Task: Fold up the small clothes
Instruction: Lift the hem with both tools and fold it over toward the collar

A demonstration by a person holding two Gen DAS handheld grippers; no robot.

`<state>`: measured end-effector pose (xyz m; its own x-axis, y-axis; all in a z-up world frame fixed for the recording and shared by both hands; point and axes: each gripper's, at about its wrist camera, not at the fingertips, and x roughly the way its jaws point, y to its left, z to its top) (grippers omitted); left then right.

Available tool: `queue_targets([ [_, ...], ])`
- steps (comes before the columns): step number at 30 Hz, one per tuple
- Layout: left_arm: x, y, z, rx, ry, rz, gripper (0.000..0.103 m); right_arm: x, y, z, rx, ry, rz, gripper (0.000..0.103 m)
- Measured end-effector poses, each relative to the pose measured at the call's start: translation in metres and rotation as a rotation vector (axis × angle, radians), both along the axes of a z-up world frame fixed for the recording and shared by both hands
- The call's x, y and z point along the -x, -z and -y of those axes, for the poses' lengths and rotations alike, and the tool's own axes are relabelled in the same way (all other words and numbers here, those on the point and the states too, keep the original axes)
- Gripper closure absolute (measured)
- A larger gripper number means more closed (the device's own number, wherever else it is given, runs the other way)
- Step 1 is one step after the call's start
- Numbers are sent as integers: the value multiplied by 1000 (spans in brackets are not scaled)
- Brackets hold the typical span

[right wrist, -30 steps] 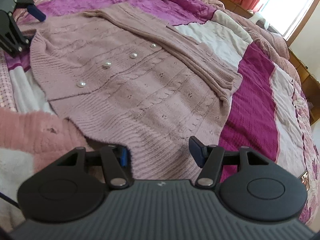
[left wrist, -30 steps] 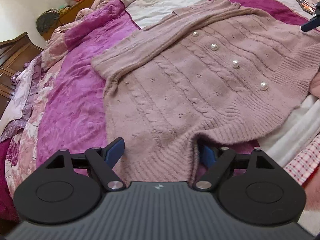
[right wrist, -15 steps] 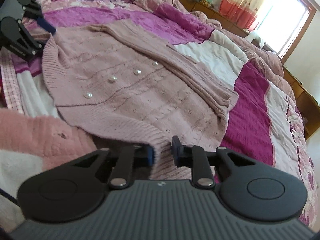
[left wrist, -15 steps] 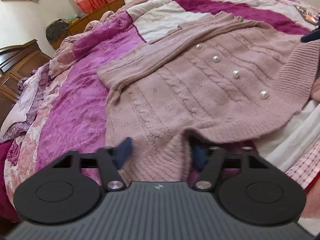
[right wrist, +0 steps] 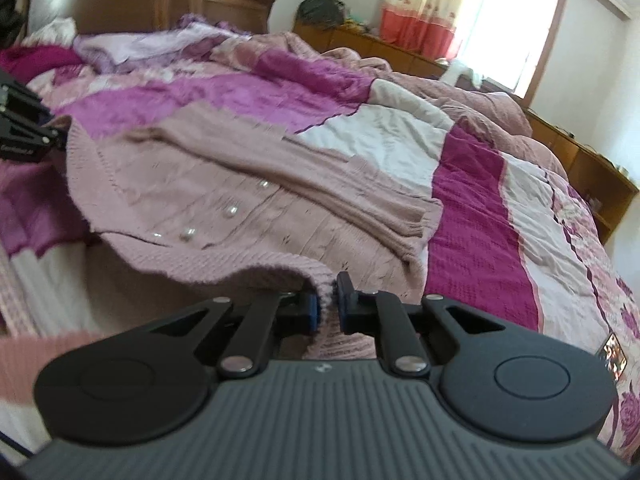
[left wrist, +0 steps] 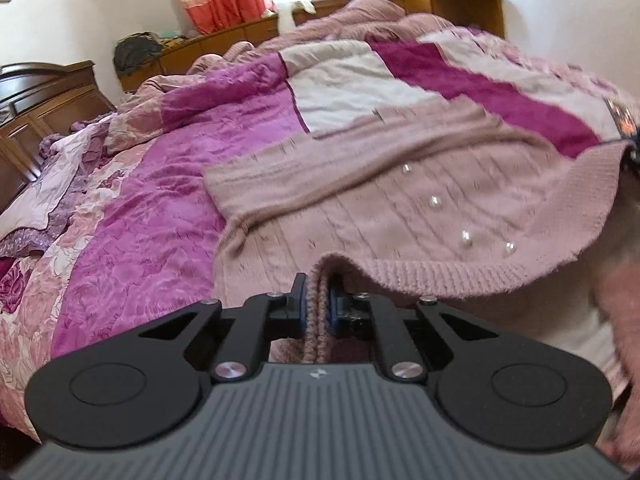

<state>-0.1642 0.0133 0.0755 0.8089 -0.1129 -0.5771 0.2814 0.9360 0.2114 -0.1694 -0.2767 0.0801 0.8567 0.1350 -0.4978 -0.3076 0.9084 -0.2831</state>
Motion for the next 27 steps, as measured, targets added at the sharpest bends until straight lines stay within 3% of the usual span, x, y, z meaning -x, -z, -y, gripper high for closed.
queue_targets([
  [14,-34,-35,-2,91,-86,62,93,-38,-25,12,-164,102,58,95],
  [27,-76,-50,4,101,-94,100,93,-68,-31,17,-214,143,77,96],
])
